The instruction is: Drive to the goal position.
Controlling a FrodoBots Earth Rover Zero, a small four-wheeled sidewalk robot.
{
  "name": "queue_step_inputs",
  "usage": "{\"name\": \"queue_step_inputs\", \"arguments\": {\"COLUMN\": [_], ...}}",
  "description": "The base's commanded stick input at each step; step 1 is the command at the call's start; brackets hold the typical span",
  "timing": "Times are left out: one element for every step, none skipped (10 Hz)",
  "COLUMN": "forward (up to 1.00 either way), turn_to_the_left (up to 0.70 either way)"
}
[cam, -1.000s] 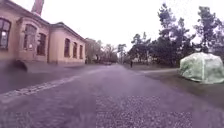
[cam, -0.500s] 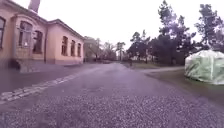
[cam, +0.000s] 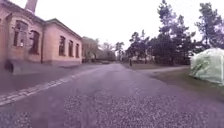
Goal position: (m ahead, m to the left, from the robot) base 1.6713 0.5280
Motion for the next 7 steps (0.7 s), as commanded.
{"name": "queue_step_inputs", "arguments": {"forward": [1.00,1.00,1.00,1.00,1.00,1.00,1.00], "turn_to_the_left": [0.00,0.00,0.00,0.00,0.00,0.00,0.00]}}
